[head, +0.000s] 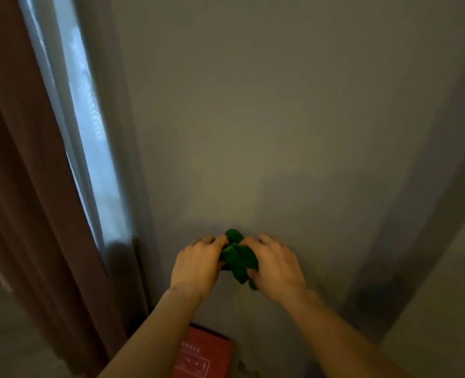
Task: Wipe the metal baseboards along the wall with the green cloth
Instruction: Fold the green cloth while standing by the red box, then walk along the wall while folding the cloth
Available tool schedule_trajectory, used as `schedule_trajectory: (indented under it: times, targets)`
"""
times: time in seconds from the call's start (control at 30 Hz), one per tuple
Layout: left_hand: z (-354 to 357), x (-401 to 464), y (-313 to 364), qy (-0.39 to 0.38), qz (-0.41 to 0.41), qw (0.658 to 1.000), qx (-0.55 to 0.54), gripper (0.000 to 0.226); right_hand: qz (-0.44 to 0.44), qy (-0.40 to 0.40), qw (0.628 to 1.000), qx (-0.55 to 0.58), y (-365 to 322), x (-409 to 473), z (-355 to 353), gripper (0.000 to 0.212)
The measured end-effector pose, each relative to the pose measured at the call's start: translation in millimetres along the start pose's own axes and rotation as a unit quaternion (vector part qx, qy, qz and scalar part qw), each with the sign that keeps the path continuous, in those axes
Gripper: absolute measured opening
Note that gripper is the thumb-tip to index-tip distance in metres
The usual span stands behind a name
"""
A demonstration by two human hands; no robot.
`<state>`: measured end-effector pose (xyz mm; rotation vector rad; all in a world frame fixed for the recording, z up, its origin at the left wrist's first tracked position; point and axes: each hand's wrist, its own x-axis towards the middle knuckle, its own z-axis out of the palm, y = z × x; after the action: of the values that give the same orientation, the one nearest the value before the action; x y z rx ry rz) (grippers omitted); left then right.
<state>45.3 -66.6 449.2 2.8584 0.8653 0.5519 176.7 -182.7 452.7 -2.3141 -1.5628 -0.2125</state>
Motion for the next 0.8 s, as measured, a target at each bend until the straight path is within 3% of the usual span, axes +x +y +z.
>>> schedule_trajectory:
  times: [0.33,0.8]
  targets:
    - [-70.2,6.4,34.1,0.048,0.053,0.997,0.008,0.031,0.006,0.085,0.996,-0.027,-11.5,-15.2,-75.2,0.048]
    - [-48.6,-19.0,139.1,0.027,0.136,0.990,-0.032,0.031,0.098,0.082,0.989,-0.079,42.5,-118.5,-118.1,0.048]
